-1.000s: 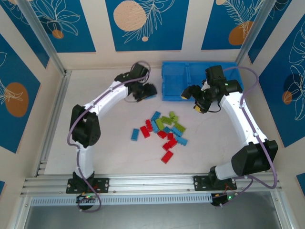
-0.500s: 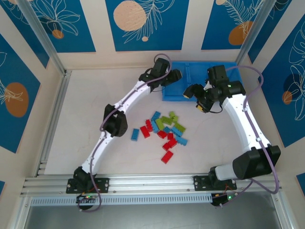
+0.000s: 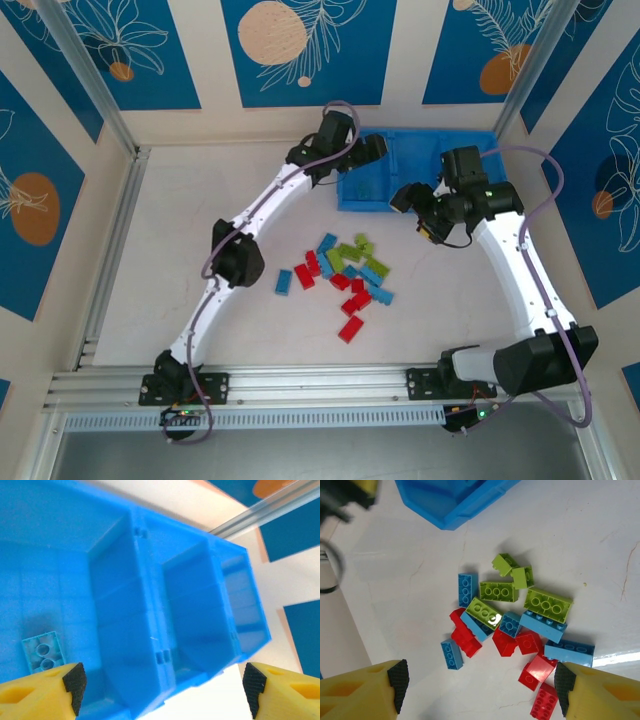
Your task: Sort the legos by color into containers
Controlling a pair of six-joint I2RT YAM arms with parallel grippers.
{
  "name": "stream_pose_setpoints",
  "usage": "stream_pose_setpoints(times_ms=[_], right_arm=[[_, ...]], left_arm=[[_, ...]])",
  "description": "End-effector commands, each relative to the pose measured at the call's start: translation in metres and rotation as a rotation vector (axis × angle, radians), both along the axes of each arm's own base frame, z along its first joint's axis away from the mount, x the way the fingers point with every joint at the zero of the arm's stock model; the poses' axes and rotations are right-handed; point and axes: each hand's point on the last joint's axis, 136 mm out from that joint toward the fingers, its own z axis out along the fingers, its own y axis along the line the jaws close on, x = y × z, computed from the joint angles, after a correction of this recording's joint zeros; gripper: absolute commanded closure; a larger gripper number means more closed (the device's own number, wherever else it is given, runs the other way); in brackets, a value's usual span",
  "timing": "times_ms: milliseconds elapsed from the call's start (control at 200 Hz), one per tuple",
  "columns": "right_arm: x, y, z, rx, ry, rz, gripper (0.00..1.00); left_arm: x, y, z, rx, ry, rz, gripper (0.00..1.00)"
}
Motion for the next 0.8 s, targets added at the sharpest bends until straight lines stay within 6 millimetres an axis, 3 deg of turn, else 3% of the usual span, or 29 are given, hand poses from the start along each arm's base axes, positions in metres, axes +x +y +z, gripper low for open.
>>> stream_pose_setpoints(times_ms=[0,85,195,480,655,795], right_arm=[[0.002,0.005,-0.025,-0.058,0.043,0.057,0.21],[0.005,0.011,-0.043,-0.094,0.089,0.096,0.21],[0.010,0.021,-0.068,-0.150,0.152,0.142,0.21],[0.016,0.080,-0.114,-0.290,0.209,0.426,0.24],[0.008,0.139,-0.128,-0.296,0.127,0.686,0.29],[0.002,0.187,-0.137,-0.286,0.038,0.868,0.31]], left_arm=[[-0.036,0.034,0.108,0.058,-0.223,-0.064,0.17],[-0.062,0.052,0.125,0.119,-0.298,-0.112,0.15],[-0.102,0.083,0.129,0.212,-0.394,-0.174,0.14],[-0.193,0.151,0.093,0.398,-0.550,-0.300,0.06],[-0.209,0.194,0.059,0.556,-0.565,-0.247,0.03],[-0.205,0.228,0.046,0.583,-0.494,-0.141,0.04]])
